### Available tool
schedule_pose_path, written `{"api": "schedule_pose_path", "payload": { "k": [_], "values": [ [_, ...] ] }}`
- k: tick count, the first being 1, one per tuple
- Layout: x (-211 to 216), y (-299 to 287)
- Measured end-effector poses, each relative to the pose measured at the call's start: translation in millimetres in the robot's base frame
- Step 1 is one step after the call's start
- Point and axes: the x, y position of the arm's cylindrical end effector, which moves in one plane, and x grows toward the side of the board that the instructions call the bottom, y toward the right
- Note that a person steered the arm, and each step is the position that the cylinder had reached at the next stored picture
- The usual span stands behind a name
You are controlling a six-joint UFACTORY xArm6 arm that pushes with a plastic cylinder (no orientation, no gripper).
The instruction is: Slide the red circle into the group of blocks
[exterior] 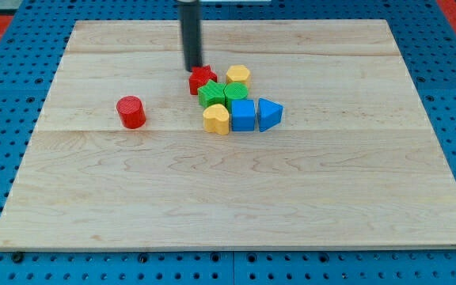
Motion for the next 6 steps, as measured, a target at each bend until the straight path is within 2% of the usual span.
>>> {"api": "schedule_pose_path", "payload": {
  "k": [1, 2, 4, 6],
  "values": [
    [58.9, -109.3],
    [118.3, -108.1],
    [120.7, 39.2],
    [128.0, 24.4]
  ]
}}
